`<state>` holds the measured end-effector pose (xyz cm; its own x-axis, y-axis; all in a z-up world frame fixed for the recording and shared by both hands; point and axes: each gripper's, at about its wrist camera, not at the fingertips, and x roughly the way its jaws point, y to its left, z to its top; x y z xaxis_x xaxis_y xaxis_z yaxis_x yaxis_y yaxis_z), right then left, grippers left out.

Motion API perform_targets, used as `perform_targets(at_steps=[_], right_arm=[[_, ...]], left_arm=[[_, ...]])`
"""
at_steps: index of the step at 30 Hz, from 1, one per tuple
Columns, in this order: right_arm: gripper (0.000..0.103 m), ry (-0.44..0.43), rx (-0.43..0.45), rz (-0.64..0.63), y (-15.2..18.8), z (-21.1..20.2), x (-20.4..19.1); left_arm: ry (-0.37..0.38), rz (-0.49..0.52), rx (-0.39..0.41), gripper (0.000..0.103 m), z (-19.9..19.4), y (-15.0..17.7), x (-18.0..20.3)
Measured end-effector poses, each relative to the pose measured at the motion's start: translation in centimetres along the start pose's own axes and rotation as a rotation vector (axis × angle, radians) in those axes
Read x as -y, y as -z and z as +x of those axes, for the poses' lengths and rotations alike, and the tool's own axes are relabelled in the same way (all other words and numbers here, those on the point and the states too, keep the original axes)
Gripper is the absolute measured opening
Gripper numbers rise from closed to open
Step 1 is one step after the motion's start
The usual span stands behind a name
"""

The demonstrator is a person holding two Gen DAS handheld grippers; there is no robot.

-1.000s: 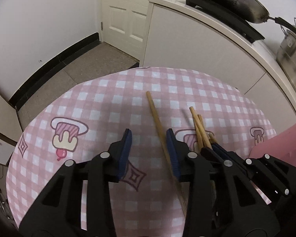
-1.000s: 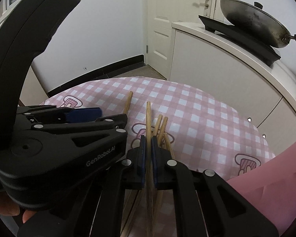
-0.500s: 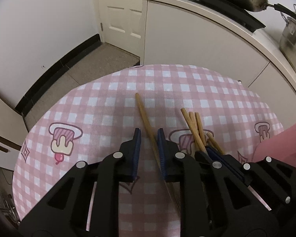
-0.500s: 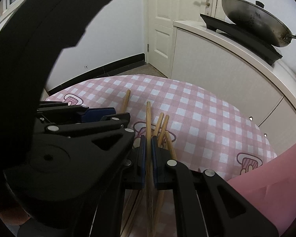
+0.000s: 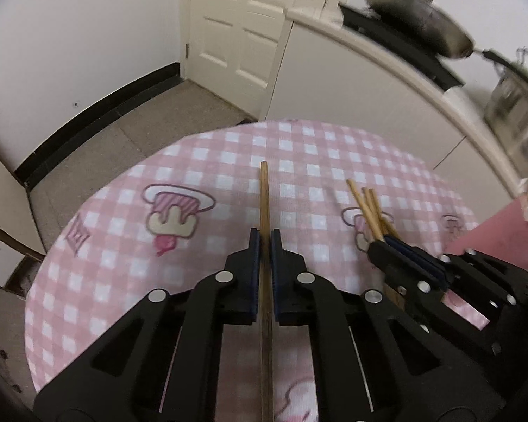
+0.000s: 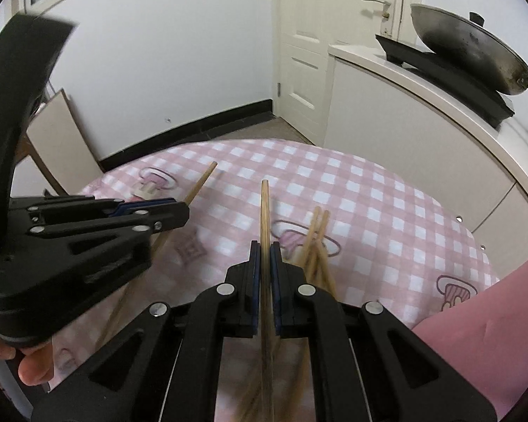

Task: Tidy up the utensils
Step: 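Lift the held chopsticks upright with both tools toward the pink cup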

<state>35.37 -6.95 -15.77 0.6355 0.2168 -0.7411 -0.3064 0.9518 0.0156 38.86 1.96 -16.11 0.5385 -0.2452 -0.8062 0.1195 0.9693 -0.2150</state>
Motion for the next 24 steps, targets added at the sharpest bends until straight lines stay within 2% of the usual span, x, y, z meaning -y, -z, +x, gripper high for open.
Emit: perform_targets(at_steps=[6,13,24], right_arm=[[0.004,-0.061,0.04,-0.029,-0.6,-2.8,-2.3],[0.004,-0.106,0.126,-0.065,-1.0,-8.3,-4.4],[0.004,-0.112,0.252,-0.107,0.3,-16.9,-5.1]], left_arm=[[0.054,0.005,0.086,0.006,-4.8,1.1,-0.7],[0.107,0.024,0.184,0.006,-10.9,2.4,0.1],[0.169,0.096,0.318,0.006,-18.7,4.6,3.4]])
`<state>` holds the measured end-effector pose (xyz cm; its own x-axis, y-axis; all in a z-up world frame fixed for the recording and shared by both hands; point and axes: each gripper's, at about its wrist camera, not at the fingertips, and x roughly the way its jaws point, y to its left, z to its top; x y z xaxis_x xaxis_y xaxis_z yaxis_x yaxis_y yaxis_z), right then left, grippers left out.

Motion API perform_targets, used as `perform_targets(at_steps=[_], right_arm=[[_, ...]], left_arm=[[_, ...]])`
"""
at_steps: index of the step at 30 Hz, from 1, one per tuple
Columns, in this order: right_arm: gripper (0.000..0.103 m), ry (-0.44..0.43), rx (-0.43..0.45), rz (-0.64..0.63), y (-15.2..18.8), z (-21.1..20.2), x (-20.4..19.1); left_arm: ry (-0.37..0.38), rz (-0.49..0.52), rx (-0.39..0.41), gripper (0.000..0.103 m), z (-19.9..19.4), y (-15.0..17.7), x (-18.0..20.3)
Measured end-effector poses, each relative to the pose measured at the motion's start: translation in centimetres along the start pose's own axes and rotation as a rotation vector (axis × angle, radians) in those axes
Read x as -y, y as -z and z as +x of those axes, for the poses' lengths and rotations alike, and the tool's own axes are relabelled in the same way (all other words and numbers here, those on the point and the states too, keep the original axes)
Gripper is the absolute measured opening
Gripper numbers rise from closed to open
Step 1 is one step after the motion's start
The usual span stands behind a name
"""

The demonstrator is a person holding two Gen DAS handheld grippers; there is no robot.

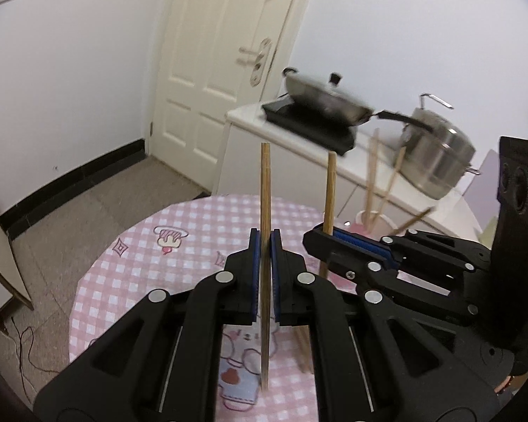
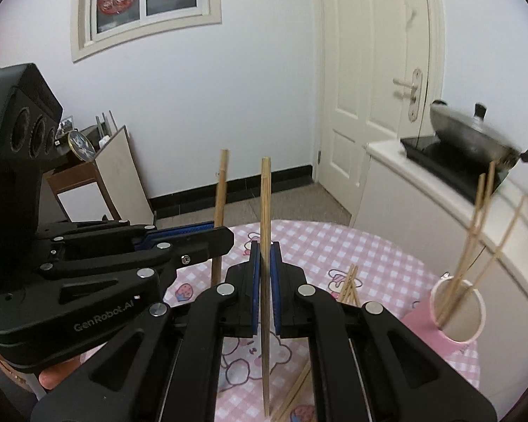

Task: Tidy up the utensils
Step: 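Lift the held chopsticks upright with both tools toward the pink cup, then lower the chopsticks into the pink cup with both tools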

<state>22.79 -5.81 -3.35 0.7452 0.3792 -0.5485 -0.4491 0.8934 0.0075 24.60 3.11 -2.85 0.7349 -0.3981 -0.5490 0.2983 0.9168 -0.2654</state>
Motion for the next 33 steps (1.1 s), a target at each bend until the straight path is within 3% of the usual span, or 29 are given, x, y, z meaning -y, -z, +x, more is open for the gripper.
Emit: perform_targets(at_steps=[7,15,22,30,33], right_arm=[[0.004,0.006,0.072,-0.005,-0.7,-5.3,0.8],[0.004,0.056,0.156,0.002,-1.8,-12.0,3.2],[0.004,0.138,0.187,0.021,-1.9,-14.1,6.0],[0.004,0.251,0.24,0.035,-2.2,-14.9,9.2],[0.004,0.296,0.262,0.033,-2.0,-15.0,10.2]], left_arm=[[0.04,0.058,0.091,0.006,-4.0,-1.0,3.8],[0.105,0.097,0.151,0.006,-5.9,-2.9,8.1],[0.149,0.152,0.183,0.006,-5.3,-4.5,13.1],[0.141,0.175,0.236,0.006,-3.4,-6.2,17.2],[0.094,0.195,0.286,0.006,-2.7,-6.7,18.6]])
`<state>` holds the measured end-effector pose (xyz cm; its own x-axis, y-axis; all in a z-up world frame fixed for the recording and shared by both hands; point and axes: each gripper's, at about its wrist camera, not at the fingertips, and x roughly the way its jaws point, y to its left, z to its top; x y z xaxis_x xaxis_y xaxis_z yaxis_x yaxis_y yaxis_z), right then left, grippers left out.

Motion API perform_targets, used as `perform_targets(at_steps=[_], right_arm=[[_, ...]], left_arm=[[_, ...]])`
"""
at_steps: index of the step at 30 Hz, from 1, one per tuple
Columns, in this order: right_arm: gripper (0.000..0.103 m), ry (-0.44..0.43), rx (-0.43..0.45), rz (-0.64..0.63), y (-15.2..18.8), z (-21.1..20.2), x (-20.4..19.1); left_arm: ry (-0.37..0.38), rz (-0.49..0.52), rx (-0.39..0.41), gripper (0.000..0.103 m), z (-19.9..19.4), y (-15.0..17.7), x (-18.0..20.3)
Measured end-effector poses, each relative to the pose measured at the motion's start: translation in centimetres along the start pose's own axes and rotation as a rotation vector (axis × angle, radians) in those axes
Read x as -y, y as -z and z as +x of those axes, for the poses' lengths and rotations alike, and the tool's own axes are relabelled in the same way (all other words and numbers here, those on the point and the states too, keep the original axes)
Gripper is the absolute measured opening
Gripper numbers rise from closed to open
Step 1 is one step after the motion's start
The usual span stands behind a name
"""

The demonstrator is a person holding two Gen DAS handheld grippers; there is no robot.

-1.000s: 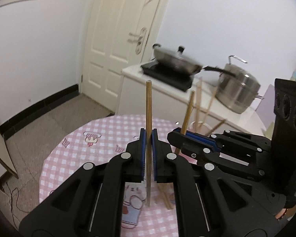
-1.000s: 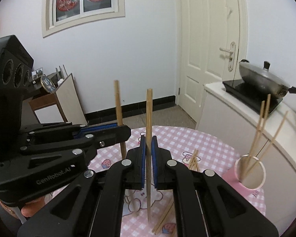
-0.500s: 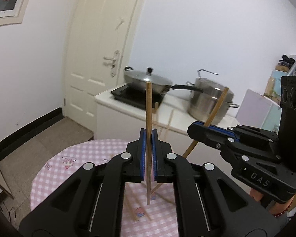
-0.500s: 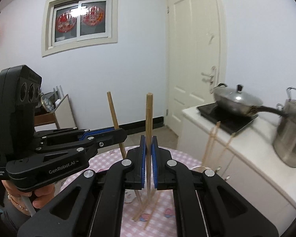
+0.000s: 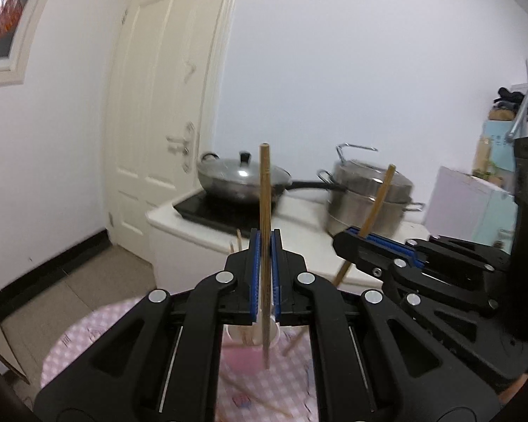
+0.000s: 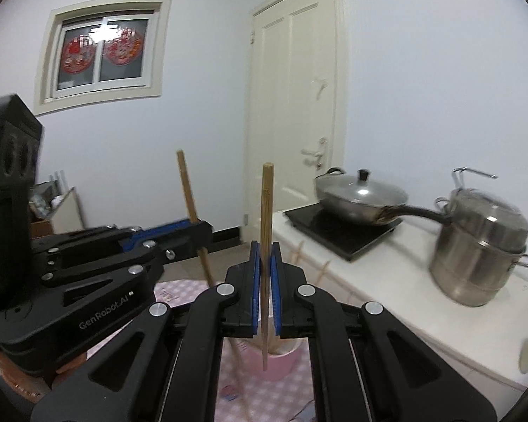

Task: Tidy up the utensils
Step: 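Lower the chopsticks into the pink cup with both tools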

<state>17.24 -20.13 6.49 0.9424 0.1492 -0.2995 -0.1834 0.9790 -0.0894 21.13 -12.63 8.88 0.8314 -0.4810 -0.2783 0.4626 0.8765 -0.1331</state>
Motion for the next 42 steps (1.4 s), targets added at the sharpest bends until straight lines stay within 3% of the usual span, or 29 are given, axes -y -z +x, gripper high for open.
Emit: perform_targets(at_steps=[11,19,31,42], right_arm=[[0.004,0.018,0.039,0.066,1.1,3.4,2.7],[0.004,0.009,0.04,0.111,2.1,4.8,3.8],[0.004,0.006,-0.038,0.154,5.1,6.6,4.7],[0.005,0.009,-0.113,0.159,7.2,7.8,4.5]], left_arm=[[-0.064,-0.024,0.048,0.006,4.6,0.3,0.5],[-0.086,-0.018,0.003,0.006,6.9,2.4,0.5],[-0.092,0.004,-0.064,0.006,8.2,5.6,0.3],[-0.078,-0.017,-0.135,0.006,9.0,6.7,-0.9]])
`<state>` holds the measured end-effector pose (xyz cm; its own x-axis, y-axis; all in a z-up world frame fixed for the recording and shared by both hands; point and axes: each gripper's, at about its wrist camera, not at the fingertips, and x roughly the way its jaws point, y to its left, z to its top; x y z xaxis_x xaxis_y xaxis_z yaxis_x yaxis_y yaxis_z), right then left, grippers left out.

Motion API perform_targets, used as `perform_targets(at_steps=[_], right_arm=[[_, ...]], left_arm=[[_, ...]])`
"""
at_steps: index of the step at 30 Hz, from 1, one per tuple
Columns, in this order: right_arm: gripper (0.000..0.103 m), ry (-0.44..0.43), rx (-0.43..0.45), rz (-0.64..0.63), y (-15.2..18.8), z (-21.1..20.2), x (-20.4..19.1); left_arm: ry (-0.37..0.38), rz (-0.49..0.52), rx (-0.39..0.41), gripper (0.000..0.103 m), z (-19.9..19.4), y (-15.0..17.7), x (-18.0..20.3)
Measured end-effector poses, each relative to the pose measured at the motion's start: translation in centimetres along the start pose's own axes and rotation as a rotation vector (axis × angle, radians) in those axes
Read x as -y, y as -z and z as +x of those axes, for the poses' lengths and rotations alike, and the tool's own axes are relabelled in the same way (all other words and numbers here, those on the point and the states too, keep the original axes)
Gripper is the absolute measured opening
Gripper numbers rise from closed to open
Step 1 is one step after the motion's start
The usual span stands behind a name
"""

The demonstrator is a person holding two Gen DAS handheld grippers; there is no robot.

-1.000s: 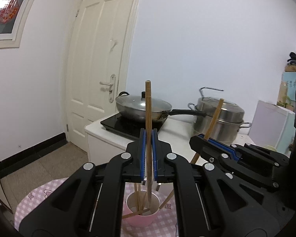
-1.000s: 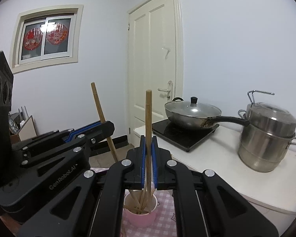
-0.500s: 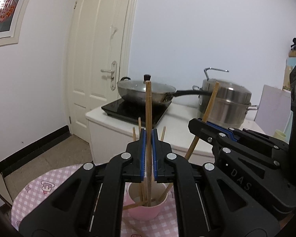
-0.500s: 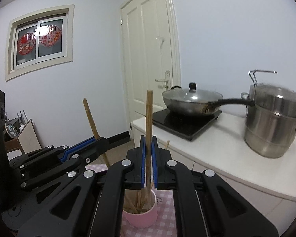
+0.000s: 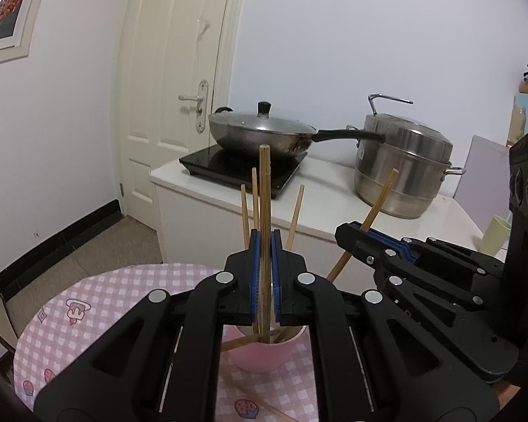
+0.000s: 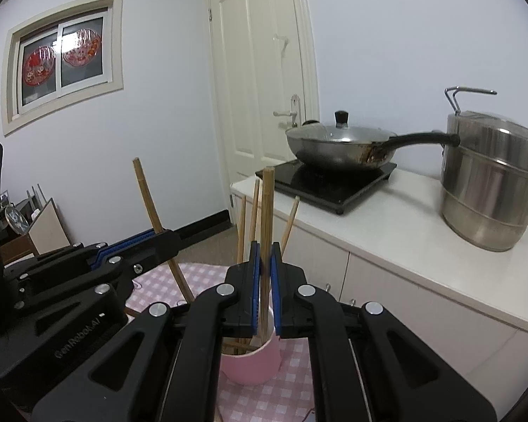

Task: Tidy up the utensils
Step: 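Lower the chopsticks into the pink cup with both tools, then open both tools to release the chopsticks into the pink cup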

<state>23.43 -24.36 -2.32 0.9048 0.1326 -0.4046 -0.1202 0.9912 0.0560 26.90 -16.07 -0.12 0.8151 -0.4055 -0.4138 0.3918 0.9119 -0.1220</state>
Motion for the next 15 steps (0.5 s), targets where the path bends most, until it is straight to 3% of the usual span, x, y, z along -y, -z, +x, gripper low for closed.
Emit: perform_targets(at_steps=[11,13,15], right_arm=[[0.005,0.005,-0.024,0.022,0.2,-0.3,0.1],[0.006,0.008,-0.02,0.021,0.0,-0.5,0.1],[0.01,0.008,-0.016,0.023,-0.2,-0.8,0.1]], left_arm=[[0.014,0.012,-0.02,0.007,-0.4,-0.1,0.0],[0.024,0.008,-0.024,0.012,-0.5,-0.2,-0.1],[0.025,0.0,-0.022,0.028,-0.8,-0.3,-0.2]])
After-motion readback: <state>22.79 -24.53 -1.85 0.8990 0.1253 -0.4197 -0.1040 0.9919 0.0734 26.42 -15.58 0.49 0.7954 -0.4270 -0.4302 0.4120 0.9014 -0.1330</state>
